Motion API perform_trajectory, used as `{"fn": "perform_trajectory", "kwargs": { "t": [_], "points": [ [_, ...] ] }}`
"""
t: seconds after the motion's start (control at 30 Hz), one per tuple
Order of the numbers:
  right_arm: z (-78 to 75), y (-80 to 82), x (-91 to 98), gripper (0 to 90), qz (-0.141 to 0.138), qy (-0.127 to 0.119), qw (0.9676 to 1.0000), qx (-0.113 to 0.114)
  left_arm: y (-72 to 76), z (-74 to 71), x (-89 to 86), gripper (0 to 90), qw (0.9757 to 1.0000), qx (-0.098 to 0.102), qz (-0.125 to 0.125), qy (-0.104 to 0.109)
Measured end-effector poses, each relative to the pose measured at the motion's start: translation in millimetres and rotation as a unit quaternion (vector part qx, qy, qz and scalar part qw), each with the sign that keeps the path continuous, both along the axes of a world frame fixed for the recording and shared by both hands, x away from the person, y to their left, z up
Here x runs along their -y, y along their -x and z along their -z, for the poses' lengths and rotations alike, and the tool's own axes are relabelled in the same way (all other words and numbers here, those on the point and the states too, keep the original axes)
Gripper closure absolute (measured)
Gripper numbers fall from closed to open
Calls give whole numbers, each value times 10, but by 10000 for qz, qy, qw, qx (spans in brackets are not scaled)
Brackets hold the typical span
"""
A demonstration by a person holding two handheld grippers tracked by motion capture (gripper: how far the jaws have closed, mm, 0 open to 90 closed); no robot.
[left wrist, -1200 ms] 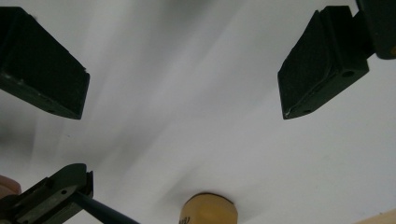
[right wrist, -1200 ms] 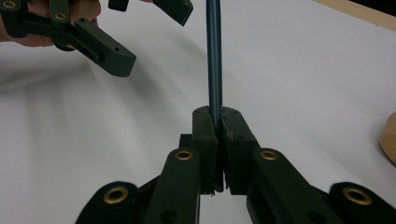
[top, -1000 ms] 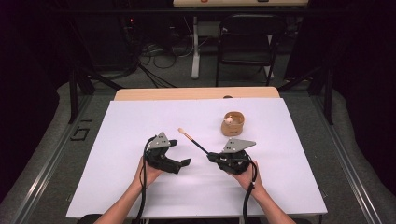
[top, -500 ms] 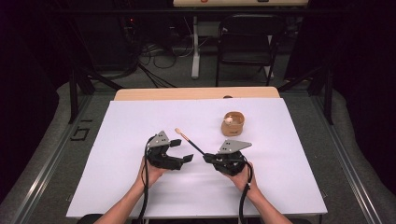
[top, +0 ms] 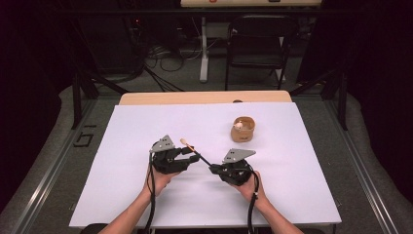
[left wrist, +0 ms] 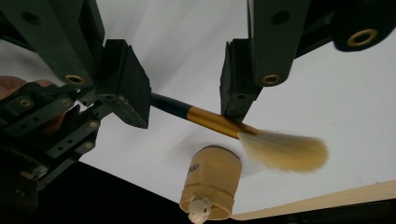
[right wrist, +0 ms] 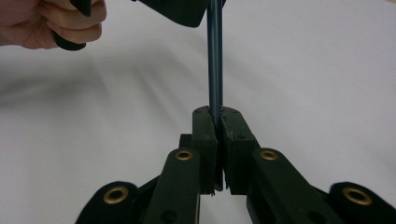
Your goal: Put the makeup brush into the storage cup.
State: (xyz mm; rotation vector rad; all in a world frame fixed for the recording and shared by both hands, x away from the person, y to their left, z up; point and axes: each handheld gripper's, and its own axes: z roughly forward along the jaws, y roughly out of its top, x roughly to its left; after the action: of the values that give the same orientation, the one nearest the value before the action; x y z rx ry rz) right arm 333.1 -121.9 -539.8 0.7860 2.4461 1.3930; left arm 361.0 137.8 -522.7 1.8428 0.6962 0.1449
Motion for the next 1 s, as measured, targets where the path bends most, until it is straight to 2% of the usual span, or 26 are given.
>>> {"fn": "perform_trajectory", "kwargs": {
  "t": [0.1, 0.23, 0.43, 0.63, 0.73, 0.77, 0.8, 0.93, 1.0],
  "points": [
    [18, 0, -24, 853, -16, 78, 10000, -6, -5, 13, -3, 578, 9998, -97, 41, 190],
    [39, -4, -49, 853, -31, 141, 9999, 0, 6, 6, 7, 643, 9998, -20, 78, 206],
    [78, -15, -85, 853, -19, 369, 9993, 68, 7, 3, 43, 692, 9996, -17, 192, 199],
    [93, -14, -125, 852, -44, 486, 9987, 130, 7, -9, 77, 756, 9983, -53, 382, 447],
    [97, -18, -130, 850, -67, 478, 9987, 137, 0, -20, 93, 804, 9955, -205, 543, 749],
    [98, -15, -137, 849, -63, 425, 9989, 174, 2, -28, 102, 818, 9953, -208, 561, 766],
    [94, -13, -139, 848, -80, 436, 9989, 181, 9, -42, 122, 824, 9949, -202, 616, 772],
    [90, -12, -132, 837, -98, 425, 9989, 153, 26, -91, 170, 831, 9961, -82, 652, 580],
    [86, -14, -133, 748, -73, 420, 9990, 149, 30, -110, 190, 832, 9968, -89, 631, 492]
  ]
}}
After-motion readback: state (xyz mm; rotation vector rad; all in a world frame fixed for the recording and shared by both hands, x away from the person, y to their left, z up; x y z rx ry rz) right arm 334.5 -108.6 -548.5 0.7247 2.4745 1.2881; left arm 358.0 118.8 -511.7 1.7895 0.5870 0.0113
